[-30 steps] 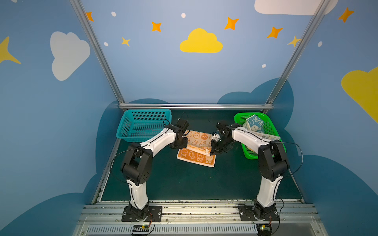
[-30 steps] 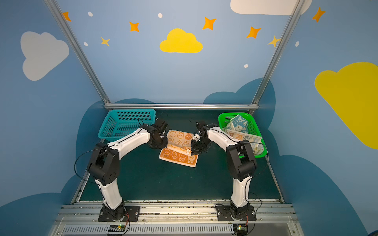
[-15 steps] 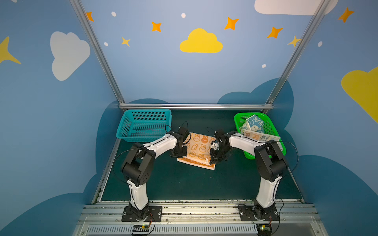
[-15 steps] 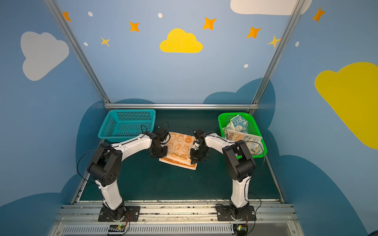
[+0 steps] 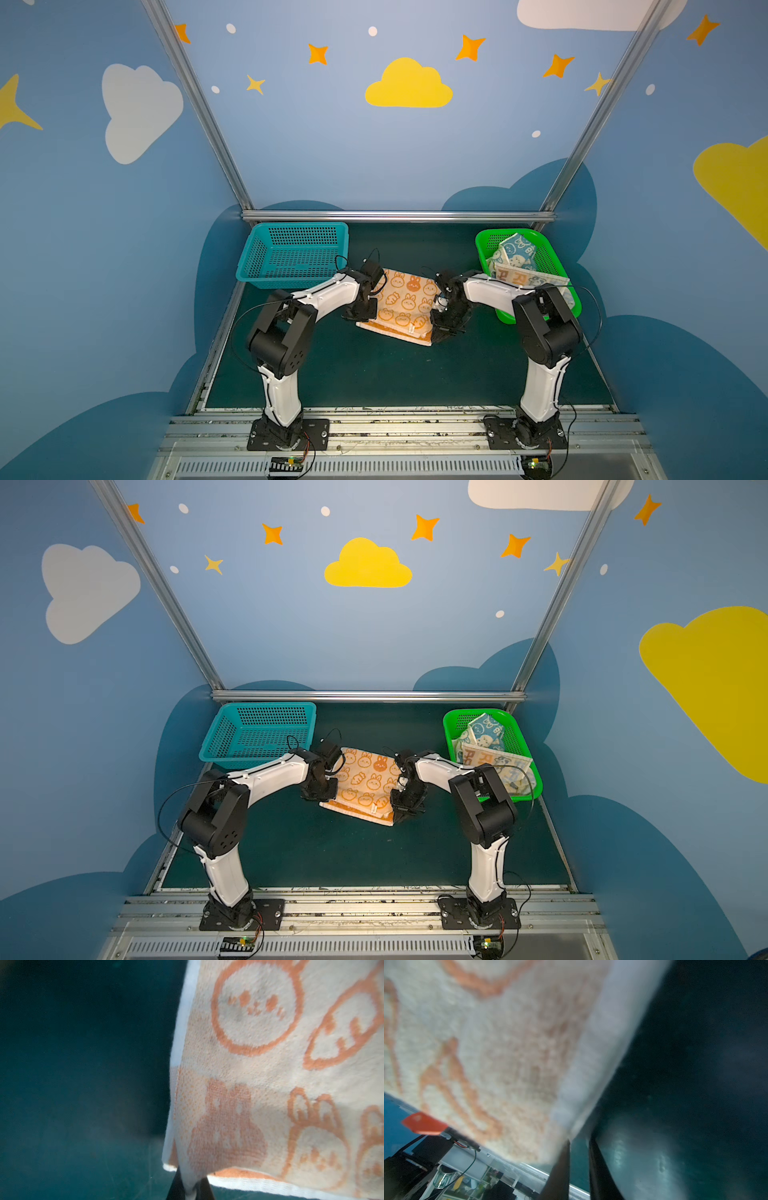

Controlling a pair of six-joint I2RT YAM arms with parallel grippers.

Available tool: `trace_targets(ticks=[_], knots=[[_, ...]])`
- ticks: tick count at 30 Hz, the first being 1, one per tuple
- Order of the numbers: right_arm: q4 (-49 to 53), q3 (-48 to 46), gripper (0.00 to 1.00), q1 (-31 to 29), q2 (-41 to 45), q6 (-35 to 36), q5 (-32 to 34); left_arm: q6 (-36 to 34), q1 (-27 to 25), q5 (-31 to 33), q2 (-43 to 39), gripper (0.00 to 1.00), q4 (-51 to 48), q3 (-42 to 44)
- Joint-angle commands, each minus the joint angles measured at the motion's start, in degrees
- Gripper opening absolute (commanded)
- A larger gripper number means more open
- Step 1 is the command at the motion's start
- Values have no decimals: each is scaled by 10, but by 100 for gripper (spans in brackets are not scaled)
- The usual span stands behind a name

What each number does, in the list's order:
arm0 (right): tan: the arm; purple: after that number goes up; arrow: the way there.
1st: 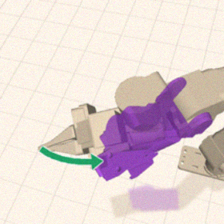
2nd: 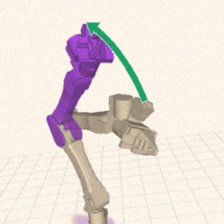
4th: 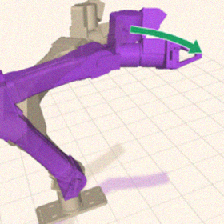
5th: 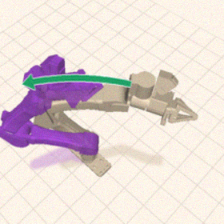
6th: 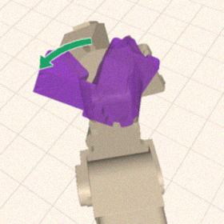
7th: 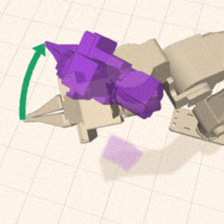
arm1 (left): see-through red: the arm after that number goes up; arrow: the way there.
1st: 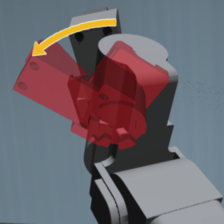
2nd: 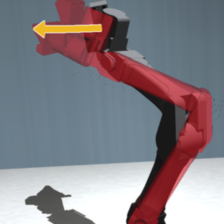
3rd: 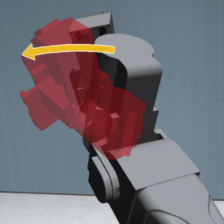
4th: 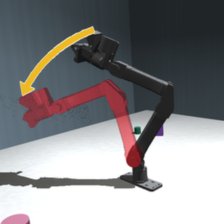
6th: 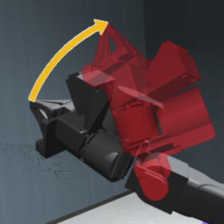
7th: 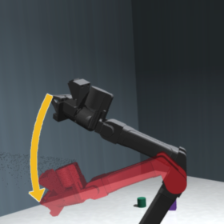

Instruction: Fold and stack the towels

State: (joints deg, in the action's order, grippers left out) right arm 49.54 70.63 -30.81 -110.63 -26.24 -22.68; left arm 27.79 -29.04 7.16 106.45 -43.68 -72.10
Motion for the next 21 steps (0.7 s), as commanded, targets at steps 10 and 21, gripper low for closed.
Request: trace_targets(ticks=[10, 21], knots=[[24, -9, 46, -1, 66, -4, 24, 7, -9, -26, -126, 81, -54, -24], [-72, -13, 75, 3, 54, -25, -45, 25, 10, -188, -2, 99, 13, -143]])
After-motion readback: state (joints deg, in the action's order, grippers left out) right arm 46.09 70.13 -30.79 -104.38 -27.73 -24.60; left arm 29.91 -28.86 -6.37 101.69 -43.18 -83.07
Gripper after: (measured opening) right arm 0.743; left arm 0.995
